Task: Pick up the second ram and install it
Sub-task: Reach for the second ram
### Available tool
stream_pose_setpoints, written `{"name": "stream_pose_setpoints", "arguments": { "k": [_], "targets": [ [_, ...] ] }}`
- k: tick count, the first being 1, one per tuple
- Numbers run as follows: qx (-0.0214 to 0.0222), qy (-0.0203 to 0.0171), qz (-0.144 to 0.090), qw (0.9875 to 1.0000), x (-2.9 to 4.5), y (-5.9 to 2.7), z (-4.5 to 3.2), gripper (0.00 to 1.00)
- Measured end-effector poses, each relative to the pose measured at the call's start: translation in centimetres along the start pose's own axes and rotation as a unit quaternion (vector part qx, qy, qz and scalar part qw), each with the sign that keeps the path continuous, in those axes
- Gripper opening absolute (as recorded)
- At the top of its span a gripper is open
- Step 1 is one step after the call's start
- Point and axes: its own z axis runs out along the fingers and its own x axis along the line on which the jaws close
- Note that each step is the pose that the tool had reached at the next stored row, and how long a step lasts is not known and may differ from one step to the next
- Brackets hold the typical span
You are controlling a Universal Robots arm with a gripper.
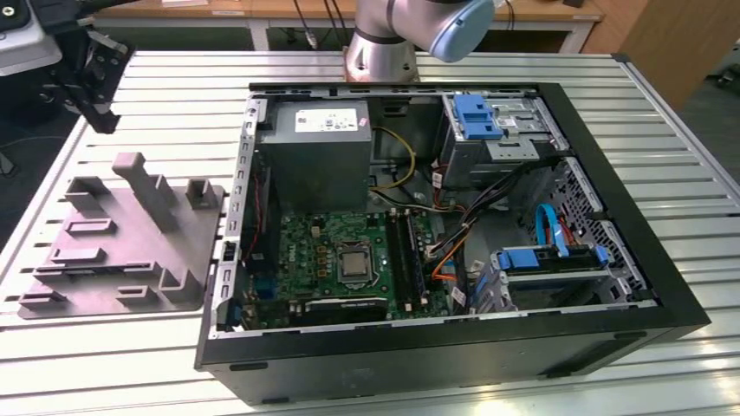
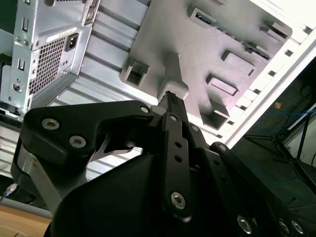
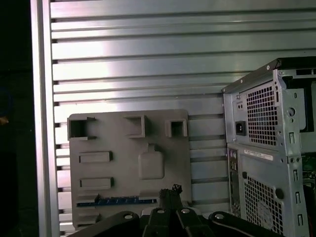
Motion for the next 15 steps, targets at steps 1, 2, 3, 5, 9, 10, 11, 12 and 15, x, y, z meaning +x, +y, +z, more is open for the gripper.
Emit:
{"name": "stream_pose_setpoints", "arguments": {
  "k": [1,2,3,5,9,10,11,12,15],
  "targets": [
    [0.0001,0.0001,0.000,1.0000,0.18,-0.11,0.05,0.10],
    [0.0001,0.0000,0.000,1.0000,0.36,-0.22,0.11,0.10],
    [0.0000,0.0000,0.000,1.0000,0.53,-0.33,0.18,0.10],
    [0.0000,0.0000,0.000,1.0000,0.87,-0.56,0.30,0.10],
    [0.0000,0.0000,0.000,1.0000,1.51,-1.02,0.53,0.10],
    [0.0000,0.0000,0.000,1.0000,1.66,-1.14,0.58,0.10],
    [0.0000,0.0000,0.000,1.0000,1.81,-1.26,0.64,0.10],
    [0.0000,0.0000,0.000,1.0000,1.96,-1.39,0.70,0.10],
    [0.0000,0.0001,0.000,1.0000,2.35,-1.79,0.92,0.10]
  ]
}}
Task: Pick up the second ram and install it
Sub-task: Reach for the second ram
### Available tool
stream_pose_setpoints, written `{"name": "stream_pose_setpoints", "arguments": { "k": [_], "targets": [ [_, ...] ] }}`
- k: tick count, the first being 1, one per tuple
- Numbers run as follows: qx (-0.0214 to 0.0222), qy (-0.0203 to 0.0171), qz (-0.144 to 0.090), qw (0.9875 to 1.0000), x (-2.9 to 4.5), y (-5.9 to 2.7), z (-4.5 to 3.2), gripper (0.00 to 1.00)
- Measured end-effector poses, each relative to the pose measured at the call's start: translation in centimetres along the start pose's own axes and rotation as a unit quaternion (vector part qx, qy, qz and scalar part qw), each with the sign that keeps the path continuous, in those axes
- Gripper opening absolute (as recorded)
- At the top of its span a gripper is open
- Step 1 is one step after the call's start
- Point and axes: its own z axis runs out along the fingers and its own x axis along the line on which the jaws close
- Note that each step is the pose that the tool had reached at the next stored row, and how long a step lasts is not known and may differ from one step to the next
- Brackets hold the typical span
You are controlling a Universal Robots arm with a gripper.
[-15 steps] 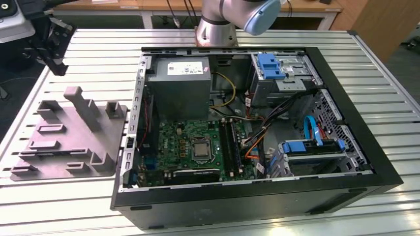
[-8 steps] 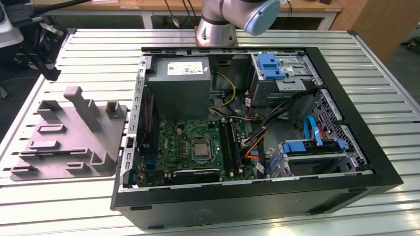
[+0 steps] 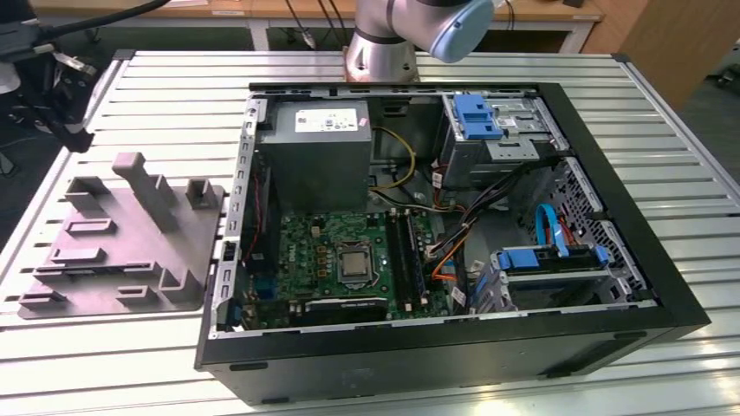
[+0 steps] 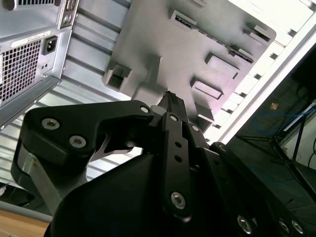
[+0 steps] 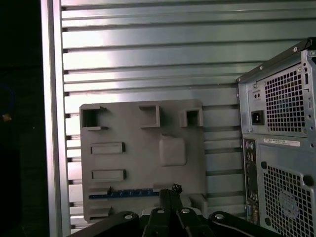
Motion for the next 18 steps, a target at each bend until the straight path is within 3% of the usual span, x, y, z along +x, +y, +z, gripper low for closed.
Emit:
{"name": "stream_pose_setpoints", "arguments": {
  "k": [18],
  "targets": [
    [0.0001,0.0008,0.000,1.0000,1.71,-2.59,1.72,0.10]
  ]
}}
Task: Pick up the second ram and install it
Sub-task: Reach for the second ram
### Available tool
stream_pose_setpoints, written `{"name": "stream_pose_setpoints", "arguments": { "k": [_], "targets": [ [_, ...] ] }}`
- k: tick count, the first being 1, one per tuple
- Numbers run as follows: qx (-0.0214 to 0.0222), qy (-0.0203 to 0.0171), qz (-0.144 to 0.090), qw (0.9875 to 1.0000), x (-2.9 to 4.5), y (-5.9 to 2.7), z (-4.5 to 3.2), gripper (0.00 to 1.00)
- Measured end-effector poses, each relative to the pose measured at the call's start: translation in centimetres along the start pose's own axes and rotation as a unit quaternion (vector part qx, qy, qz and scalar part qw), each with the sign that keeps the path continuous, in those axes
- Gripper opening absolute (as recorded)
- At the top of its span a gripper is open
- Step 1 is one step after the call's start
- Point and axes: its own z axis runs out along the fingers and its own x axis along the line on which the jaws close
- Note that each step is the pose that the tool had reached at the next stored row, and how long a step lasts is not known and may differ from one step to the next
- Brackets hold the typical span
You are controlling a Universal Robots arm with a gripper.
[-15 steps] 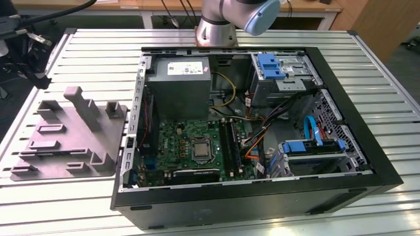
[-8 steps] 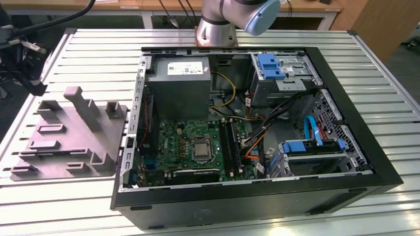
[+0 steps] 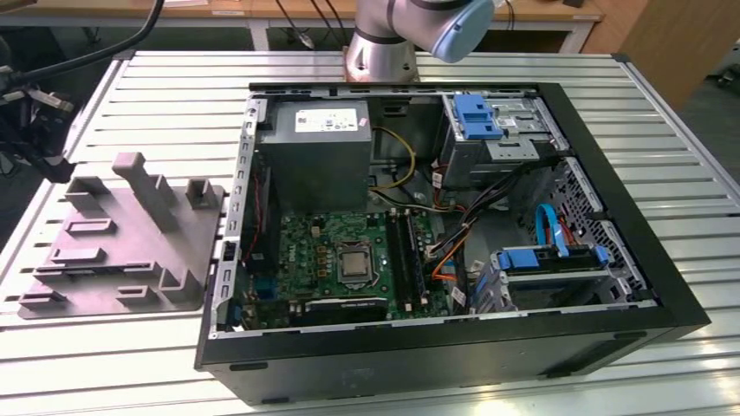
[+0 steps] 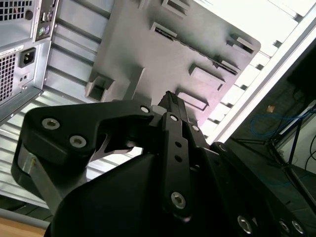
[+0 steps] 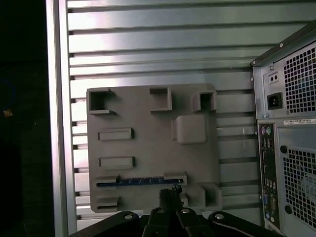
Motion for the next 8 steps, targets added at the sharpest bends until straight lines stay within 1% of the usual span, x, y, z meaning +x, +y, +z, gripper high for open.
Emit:
{"name": "stream_pose_setpoints", "arguments": {
  "k": [8],
  "targets": [
    [0.0000,0.0009,0.000,1.0000,0.89,-0.86,0.96,0.10]
  ]
}}
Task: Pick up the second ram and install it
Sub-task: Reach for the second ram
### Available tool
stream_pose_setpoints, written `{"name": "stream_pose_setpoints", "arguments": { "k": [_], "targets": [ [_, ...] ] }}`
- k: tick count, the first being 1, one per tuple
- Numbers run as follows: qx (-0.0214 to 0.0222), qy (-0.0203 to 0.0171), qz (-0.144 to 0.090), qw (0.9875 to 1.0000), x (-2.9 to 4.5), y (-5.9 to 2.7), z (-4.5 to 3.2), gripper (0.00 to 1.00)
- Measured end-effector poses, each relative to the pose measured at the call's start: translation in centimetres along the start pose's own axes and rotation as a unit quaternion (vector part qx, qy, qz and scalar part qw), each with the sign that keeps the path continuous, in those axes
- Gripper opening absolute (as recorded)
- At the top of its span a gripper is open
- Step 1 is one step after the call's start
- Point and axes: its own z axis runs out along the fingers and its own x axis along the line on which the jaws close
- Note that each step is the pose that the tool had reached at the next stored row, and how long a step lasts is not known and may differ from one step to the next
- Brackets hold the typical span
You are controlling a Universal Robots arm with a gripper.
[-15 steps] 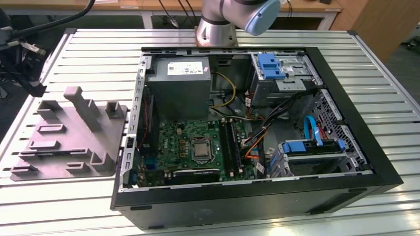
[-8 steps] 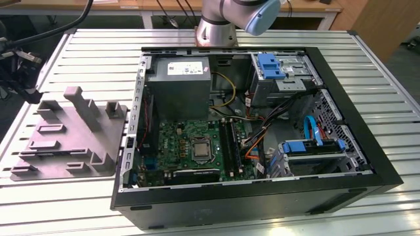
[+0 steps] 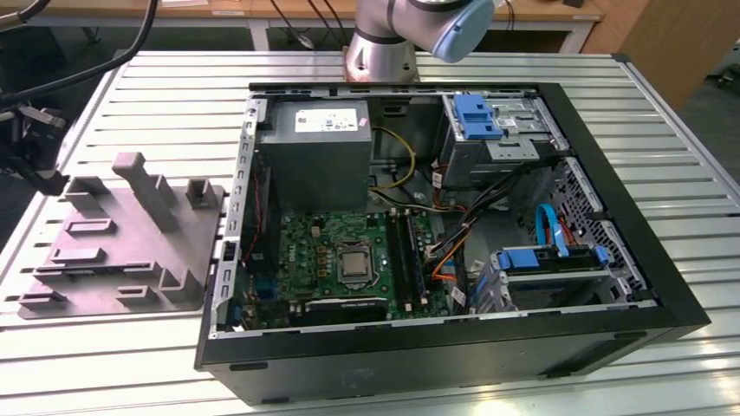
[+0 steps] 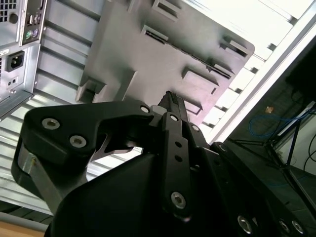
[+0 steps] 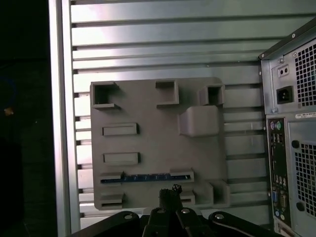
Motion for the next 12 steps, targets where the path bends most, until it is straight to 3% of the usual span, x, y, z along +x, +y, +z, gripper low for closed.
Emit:
{"name": "stream_pose_setpoints", "arguments": {
  "k": [12],
  "targets": [
    [0.0003,0.0028,0.000,1.0000,0.75,-1.07,1.67,0.10]
  ]
}}
